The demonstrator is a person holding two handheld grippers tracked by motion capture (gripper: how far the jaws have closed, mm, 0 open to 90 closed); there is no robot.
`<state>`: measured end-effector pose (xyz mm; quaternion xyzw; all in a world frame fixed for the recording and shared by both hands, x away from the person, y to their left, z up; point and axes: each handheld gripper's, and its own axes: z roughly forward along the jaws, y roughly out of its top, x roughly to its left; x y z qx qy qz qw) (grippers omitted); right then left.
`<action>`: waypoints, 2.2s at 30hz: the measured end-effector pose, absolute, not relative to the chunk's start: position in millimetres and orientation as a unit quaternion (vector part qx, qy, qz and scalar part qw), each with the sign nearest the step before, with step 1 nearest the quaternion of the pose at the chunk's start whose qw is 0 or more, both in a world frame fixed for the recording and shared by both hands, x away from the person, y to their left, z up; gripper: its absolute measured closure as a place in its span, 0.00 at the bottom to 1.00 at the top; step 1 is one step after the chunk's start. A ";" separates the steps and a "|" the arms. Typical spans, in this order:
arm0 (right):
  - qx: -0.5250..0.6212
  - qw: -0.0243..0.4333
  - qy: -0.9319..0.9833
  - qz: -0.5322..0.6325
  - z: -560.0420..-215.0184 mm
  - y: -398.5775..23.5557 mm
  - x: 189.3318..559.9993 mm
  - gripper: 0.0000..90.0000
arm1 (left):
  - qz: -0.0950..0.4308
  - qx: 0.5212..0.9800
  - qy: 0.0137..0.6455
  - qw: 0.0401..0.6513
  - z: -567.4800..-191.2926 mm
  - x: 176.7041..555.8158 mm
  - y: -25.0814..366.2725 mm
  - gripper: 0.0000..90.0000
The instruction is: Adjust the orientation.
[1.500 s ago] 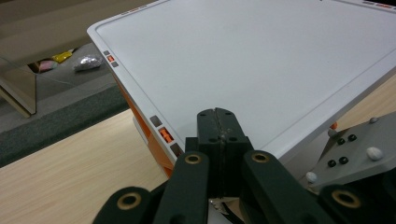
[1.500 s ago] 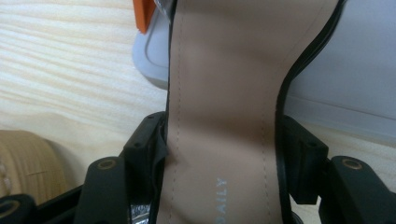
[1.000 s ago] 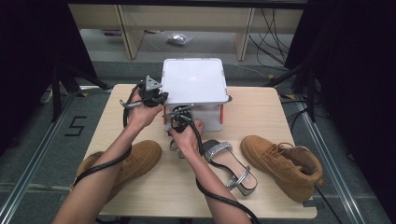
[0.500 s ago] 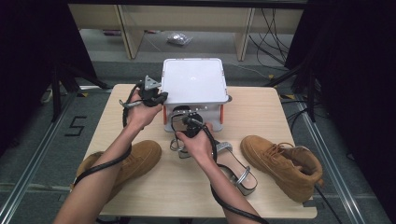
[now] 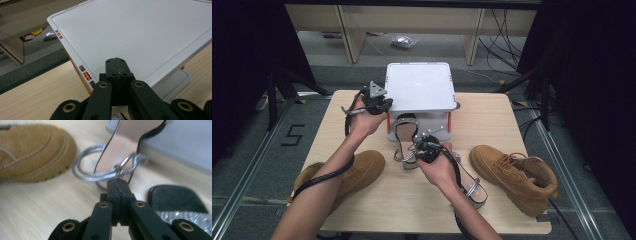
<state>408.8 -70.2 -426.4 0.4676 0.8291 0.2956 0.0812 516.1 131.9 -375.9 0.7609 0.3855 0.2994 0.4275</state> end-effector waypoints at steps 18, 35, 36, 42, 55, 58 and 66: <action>0.496 0.058 0.814 0.296 -481.7 -53.7 409.7 1.00 | 0.295 0.762 0.394 0.420 -374.6 514.8 131.5 1.00; 0.505 0.082 0.793 0.331 -468.5 -52.0 415.2 1.00 | 0.293 0.767 0.391 0.415 -373.6 514.4 131.0 1.00; 0.505 0.082 0.793 0.331 -468.5 -52.0 415.2 1.00 | 0.291 0.763 0.395 0.421 -373.9 514.3 129.8 1.00; 0.503 0.114 0.787 0.340 -468.0 -53.3 422.9 1.00 | 0.292 0.768 0.390 0.416 -373.5 513.4 129.4 1.00; 0.502 0.145 0.776 0.353 -459.5 -40.9 446.6 1.00 | 0.289 0.765 0.394 0.420 -373.5 513.6 129.0 1.00; 0.502 0.150 0.774 0.356 -458.3 -37.3 453.0 1.00 | 0.289 0.768 0.392 0.416 -373.0 513.4 129.8 1.00; 0.491 0.174 0.772 0.363 -456.8 -31.9 466.8 1.00 | 0.287 0.772 0.388 0.413 -372.7 513.3 131.1 1.00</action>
